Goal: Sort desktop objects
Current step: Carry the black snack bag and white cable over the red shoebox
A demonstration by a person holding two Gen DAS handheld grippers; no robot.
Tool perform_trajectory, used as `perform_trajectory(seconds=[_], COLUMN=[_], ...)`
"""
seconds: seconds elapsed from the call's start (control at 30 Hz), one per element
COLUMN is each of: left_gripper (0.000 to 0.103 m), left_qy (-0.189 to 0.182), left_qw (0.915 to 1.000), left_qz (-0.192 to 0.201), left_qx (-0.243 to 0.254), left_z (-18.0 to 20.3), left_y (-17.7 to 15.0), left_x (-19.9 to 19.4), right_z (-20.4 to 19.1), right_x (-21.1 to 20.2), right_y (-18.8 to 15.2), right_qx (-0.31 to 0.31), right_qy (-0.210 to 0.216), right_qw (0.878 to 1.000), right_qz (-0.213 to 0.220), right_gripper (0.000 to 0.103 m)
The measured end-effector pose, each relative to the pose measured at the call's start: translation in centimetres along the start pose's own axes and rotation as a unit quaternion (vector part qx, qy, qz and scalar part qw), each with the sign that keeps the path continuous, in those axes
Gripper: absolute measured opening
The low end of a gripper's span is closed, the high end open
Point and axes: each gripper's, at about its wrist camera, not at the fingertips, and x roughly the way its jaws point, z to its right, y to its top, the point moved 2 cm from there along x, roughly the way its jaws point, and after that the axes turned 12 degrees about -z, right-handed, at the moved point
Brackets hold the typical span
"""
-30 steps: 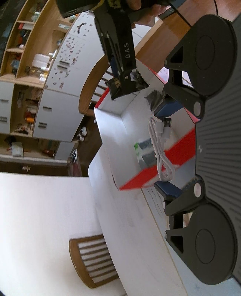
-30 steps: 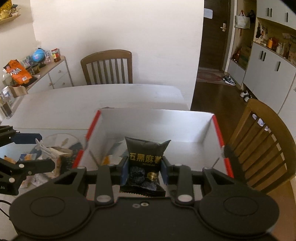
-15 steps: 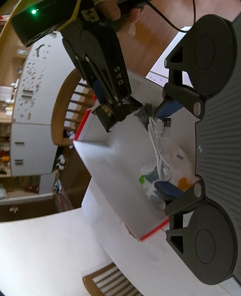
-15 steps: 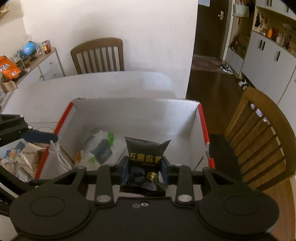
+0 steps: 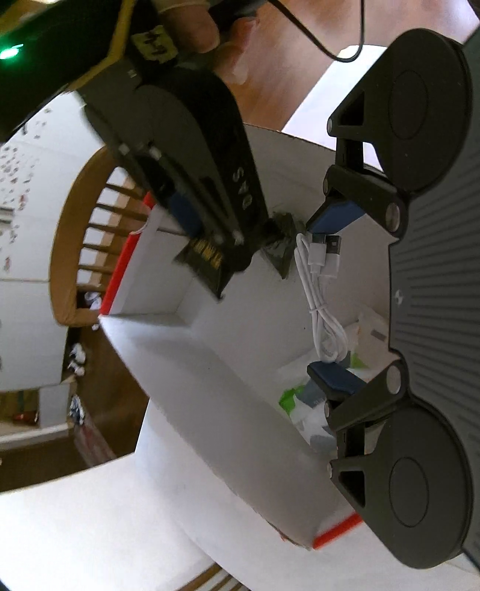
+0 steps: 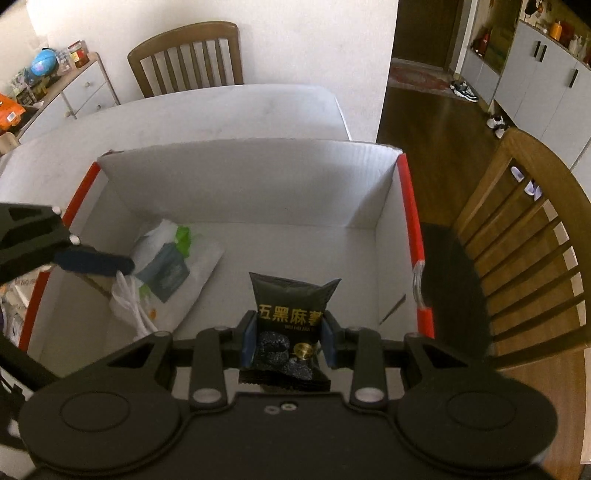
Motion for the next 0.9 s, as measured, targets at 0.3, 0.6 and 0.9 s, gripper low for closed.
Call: perform_trajectory(seconds=[0.3, 0.6, 0.9], left_gripper=[0.075, 0.075, 0.075], left_qy=[-0.014, -0.036, -0.047], left_qw=[0.9989, 0.9963, 0.9942], left_qz=[-0.034, -0.066, -0.084], left_qx=[0.029, 0.041, 0.048], left_z=[-0.5, -1.3, -1.6], left_y=[2.0, 2.4, 2.3], left_x=[2.3, 4.5, 5.4], right_z=[-1.0, -0.8, -1.1], right_x=[2.4, 4.2, 5.6], right_y=[2.1, 3.5, 3.8], right_qx=[-0.041, -0.052, -0.055], right_qy=[-0.008, -0.004, 0.005], right_qw=[0.999, 0.997, 0.996], right_qz=[-0.027, -0.049, -0.069], right_gripper=[0.035, 0.035, 0.035])
